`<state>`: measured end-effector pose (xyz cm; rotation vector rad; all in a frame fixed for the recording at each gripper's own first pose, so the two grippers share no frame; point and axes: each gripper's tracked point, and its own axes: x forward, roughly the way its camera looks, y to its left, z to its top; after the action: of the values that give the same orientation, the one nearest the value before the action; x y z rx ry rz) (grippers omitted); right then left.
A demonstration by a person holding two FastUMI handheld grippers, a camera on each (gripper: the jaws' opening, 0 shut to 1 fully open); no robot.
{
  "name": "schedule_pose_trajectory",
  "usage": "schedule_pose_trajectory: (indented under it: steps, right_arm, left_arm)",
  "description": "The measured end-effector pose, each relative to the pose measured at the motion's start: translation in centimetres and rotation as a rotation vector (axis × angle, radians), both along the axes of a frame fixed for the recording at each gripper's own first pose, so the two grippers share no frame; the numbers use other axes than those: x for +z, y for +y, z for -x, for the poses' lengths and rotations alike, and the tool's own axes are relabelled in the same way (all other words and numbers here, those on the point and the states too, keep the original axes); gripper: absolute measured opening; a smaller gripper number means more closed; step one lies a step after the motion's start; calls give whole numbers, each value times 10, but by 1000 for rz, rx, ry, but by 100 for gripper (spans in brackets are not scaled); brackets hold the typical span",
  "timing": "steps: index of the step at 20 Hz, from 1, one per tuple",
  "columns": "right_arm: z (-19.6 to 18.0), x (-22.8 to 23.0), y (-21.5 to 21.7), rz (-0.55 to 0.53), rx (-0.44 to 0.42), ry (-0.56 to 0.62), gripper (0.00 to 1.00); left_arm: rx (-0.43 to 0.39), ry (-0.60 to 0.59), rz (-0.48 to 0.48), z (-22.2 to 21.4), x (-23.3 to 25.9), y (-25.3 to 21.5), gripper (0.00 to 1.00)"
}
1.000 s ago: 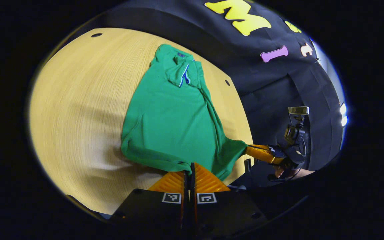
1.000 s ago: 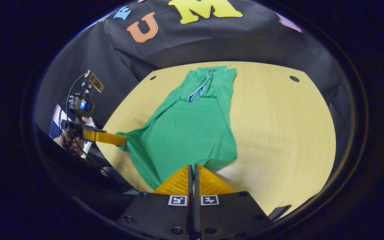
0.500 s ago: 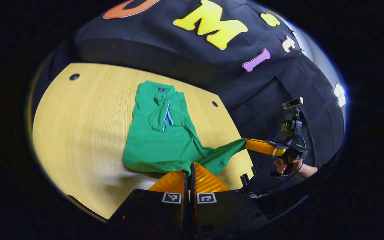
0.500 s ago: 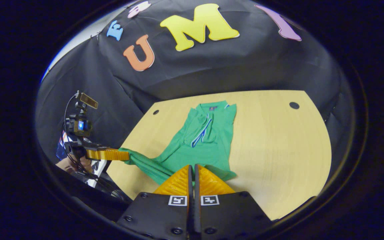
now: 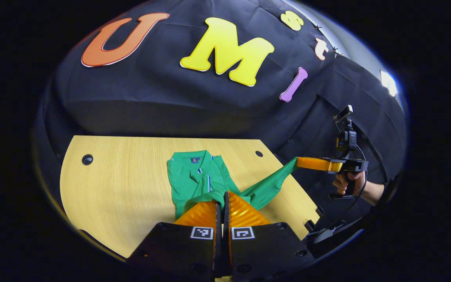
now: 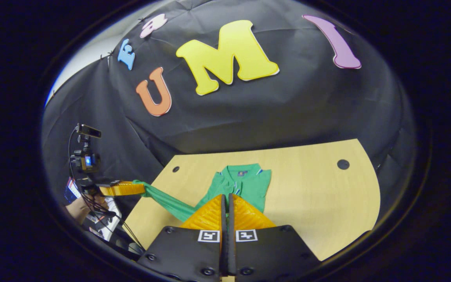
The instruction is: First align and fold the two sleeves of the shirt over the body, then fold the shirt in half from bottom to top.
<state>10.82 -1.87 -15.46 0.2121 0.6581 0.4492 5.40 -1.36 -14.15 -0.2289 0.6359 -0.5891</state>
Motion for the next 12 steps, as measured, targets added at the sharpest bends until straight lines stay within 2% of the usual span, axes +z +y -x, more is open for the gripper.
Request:
schedule_pose_trajectory:
  steps: [5,8,12]
  right_arm:
    - [-64,-11,-3,64,-19,-53,0]
    - [-107,-27,-11,104,-52,-64,1]
    - [-145,-59,-22,122,-101,-14,0]
  left_arm:
    - [3,-81,-79,-69,-13,16,3]
    - [1,-49,-109,-94,-46,21,3]
    - [43,-32,-145,-125,-81,35,3]
